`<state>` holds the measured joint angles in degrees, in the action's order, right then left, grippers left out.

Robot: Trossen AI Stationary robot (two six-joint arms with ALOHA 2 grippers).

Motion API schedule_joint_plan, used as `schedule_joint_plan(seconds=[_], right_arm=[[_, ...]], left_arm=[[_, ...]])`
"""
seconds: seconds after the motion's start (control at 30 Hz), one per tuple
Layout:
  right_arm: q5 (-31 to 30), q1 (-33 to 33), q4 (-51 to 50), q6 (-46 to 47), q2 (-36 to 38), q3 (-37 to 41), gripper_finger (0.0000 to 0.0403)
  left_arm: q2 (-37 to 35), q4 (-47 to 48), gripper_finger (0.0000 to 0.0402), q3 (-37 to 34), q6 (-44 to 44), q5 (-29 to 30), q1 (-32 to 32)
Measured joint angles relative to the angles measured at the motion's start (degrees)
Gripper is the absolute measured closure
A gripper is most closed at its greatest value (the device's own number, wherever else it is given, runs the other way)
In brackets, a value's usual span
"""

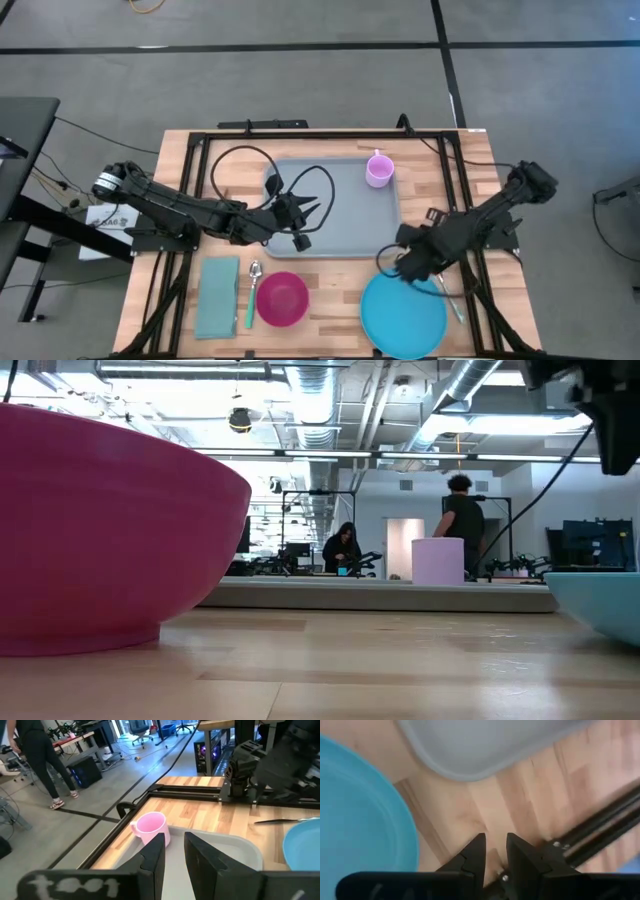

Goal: Set up tray
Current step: Put the blue plate on the gray tray

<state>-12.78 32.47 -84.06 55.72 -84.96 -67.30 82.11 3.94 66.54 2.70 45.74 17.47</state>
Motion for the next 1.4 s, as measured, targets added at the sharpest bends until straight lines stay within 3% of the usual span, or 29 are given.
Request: schedule_joint_plan(seconds=[0.2, 0.37, 0.6, 0.9, 1.4], right_arm=[[3.17, 0.02, 15.2, 6.84, 13.49, 15.16, 0.0331], [6.26, 0.04, 25.27, 7.5, 17.55, 21.59, 0.0331], [7.93, 0.04, 26.36, 10.69, 13.32, 22.42, 0.0331], [14.46, -0.05, 29.78, 6.83, 5.95, 22.42, 0.0331], [16.55, -0.11, 32.59, 6.63, 4.76, 22.42, 0.0331]], left_arm=[[0.0, 0.15, 0.0339, 0.0, -0.01, -0.01, 0.0], [-0.02, 0.13, 0.0339, 0.0, -0.02, 0.0, 0.0], [-0.02, 0.11, 0.0339, 0.0, -0.46, 0.11, -0.04], [-0.02, 0.09, 0.0339, -0.02, -0.44, 0.13, -0.04], [-0.02, 0.09, 0.0339, -0.02, -0.4, 0.13, -0.04]])
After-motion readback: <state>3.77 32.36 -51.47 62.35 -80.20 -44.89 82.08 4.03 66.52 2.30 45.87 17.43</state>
